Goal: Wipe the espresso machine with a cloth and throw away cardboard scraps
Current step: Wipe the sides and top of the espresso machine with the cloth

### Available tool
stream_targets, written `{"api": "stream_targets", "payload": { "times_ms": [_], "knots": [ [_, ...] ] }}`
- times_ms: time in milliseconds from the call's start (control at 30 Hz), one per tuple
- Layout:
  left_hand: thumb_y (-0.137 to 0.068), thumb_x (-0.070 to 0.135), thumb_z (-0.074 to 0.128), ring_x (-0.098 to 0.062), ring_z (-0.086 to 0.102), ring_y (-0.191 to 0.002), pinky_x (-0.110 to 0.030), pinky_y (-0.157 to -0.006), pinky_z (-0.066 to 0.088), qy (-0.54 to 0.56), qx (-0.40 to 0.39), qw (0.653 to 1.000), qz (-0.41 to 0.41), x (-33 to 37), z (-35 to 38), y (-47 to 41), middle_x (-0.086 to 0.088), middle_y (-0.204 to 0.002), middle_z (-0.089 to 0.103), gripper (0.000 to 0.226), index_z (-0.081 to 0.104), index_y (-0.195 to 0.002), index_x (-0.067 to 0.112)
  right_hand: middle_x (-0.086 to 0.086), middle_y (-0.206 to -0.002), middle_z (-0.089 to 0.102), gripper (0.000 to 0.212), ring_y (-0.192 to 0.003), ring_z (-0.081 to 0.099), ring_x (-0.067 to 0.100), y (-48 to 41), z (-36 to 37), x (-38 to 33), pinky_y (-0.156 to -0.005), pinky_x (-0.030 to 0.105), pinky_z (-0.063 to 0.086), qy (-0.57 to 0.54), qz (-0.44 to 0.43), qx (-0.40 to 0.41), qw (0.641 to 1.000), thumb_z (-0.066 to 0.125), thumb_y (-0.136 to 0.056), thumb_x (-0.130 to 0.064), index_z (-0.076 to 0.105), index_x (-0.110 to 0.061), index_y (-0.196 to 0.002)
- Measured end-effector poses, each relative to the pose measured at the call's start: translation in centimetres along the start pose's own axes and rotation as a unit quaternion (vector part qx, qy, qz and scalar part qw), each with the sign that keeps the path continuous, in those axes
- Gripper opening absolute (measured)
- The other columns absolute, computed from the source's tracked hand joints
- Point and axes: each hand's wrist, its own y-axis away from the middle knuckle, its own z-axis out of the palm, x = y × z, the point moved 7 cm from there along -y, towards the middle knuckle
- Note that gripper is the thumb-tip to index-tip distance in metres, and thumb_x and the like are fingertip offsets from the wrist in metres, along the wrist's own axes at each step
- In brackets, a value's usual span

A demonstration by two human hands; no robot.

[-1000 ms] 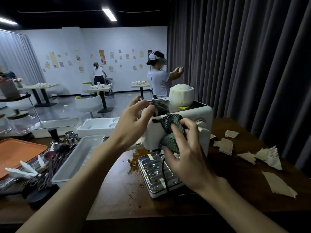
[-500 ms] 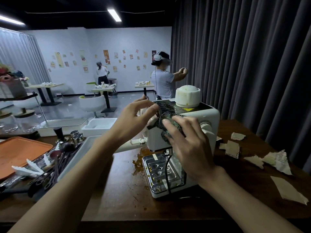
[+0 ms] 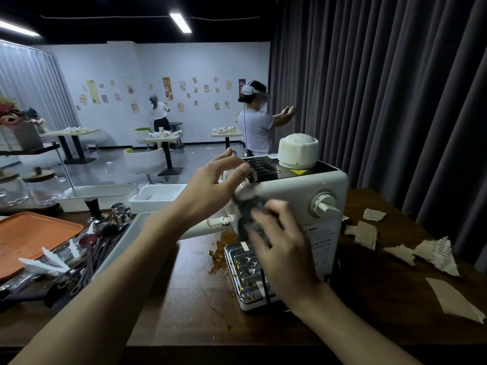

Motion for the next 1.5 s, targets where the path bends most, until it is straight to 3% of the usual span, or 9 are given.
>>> {"api": "stream_targets", "payload": {
  "times_ms": [300,433,633,767,833,1000,1100,1200,1500],
  "knots": [
    [-0.096,0.058,0.037,0.005,0.021,-0.145,-0.032,-0.111,0.027,0.008,-0.005,1.000,-0.003,0.9,0.1,0.4,0.005,-0.150,0.048,0.029,0.064,-0.103,0.050,0.008,-0.101,0.061,0.031,-0.092,0.057,0.016,-1.8,-2.7,2.6,-0.077,0.026,0.048,0.016,0.061,0.083,0.995,0.074,-0.086,-0.009,0.066,-0.004,-0.115],
    [-0.089,0.068,0.039,0.000,0.021,-0.148,-0.035,-0.110,0.029,-0.008,-0.001,1.000,0.003,0.7,0.3,0.4,0.000,-0.151,0.048,0.032,0.063,-0.096,0.049,0.006,-0.090,0.055,0.021,-0.073,0.056,0.020,0.7,-1.0,1.6,-0.061,0.039,0.052,0.028,0.020,0.028,0.999,0.068,-0.090,-0.013,0.069,-0.007,-0.110],
    [-0.093,0.057,0.055,0.000,0.022,-0.146,-0.030,-0.106,0.031,-0.001,0.006,1.000,0.013,1.3,0.8,0.9,0.009,-0.150,0.041,0.018,0.060,-0.095,0.040,0.009,-0.096,0.057,0.022,-0.088,0.054,0.014,-1.8,-3.3,4.0,-0.078,0.026,0.048,0.001,0.101,0.098,0.990,0.072,-0.086,-0.010,0.071,-0.004,-0.107],
    [-0.094,0.053,0.056,-0.024,0.045,-0.133,-0.038,-0.096,0.046,-0.016,0.051,0.998,0.022,1.3,1.3,0.9,0.001,-0.131,0.052,0.023,0.057,-0.092,0.031,0.008,-0.090,0.054,0.019,-0.084,0.050,0.012,-1.3,-2.9,3.3,-0.080,0.013,0.040,0.025,0.091,0.093,0.991,0.073,-0.085,-0.008,0.071,-0.004,-0.104],
    [-0.093,0.048,0.057,-0.028,0.046,-0.131,-0.035,-0.091,0.043,-0.031,0.087,0.996,0.019,1.5,1.4,0.9,-0.006,-0.129,0.054,0.022,0.054,-0.089,0.027,0.005,-0.090,0.051,0.016,-0.076,0.052,0.015,0.5,-1.2,2.2,-0.071,0.025,0.050,0.016,0.056,0.030,0.998,0.070,-0.088,-0.009,0.069,-0.006,-0.103],
    [-0.095,0.034,0.061,-0.014,0.055,-0.101,-0.023,-0.075,0.049,0.004,0.089,0.995,0.053,2.0,1.5,1.1,0.000,-0.106,0.055,0.017,0.058,-0.093,0.017,0.006,-0.093,0.053,0.015,-0.077,0.054,0.017,-0.7,-2.5,3.8,-0.067,0.034,0.050,0.020,0.064,0.043,0.997,0.067,-0.090,-0.013,0.070,-0.006,-0.103],
    [-0.089,0.044,0.060,0.009,0.054,-0.103,-0.014,-0.077,0.050,0.055,0.076,0.994,0.055,1.6,1.1,0.8,0.022,-0.105,0.056,0.008,0.062,-0.092,0.036,0.007,-0.093,0.054,0.017,-0.080,0.055,0.018,-2.3,-3.5,4.4,-0.068,0.035,0.050,0.035,0.093,0.068,0.993,0.070,-0.087,-0.011,0.070,-0.007,-0.104],
    [-0.094,0.034,0.066,0.014,0.044,-0.122,-0.010,-0.091,0.038,0.049,0.059,0.996,0.034,0.6,0.6,0.4,0.041,-0.118,0.043,0.008,0.059,-0.094,0.038,0.004,-0.092,0.051,0.009,-0.067,0.057,0.025,-0.5,-1.0,1.9,-0.050,0.041,0.052,0.068,0.051,-0.040,0.996,0.069,-0.088,-0.014,0.065,-0.013,-0.097],
    [-0.094,0.044,0.059,-0.021,0.013,-0.153,-0.043,-0.107,0.037,-0.130,0.023,0.991,0.019,2.7,1.8,0.5,-0.024,-0.138,0.056,0.026,0.062,-0.099,0.018,0.004,-0.098,0.057,0.016,-0.080,0.061,0.025,-4.6,-3.5,3.2,-0.062,0.040,0.057,0.084,0.062,-0.052,0.993,0.071,-0.087,-0.013,0.071,-0.009,-0.102]
  ]
}}
